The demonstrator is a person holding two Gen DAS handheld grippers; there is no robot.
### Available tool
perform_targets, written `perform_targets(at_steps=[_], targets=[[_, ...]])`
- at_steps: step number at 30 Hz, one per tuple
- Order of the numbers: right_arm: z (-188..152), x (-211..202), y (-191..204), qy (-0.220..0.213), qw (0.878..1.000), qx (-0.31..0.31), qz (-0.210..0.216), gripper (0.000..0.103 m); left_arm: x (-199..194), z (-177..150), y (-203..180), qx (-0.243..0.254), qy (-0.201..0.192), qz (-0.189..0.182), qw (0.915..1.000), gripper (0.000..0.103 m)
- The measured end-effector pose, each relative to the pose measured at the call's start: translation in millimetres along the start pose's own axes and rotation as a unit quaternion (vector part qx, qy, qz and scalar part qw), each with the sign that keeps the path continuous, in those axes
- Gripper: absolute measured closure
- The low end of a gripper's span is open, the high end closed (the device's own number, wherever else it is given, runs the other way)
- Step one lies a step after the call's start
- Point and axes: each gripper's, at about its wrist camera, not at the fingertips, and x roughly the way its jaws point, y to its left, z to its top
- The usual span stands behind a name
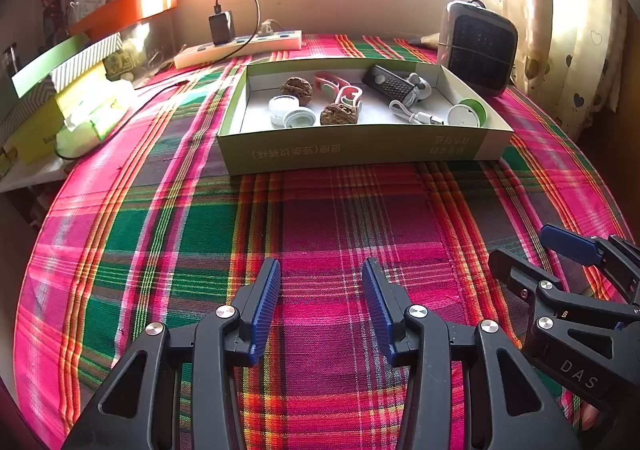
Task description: Organize objects
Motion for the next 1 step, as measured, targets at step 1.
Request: perform_targets(at_steps=[1], targets=[[0.0,0.0,0.0,0.000,1.000,0.000,0.000,0.040,0.0,0.0,0.3,0.000,0.000,0.000,1.0000,0.062]])
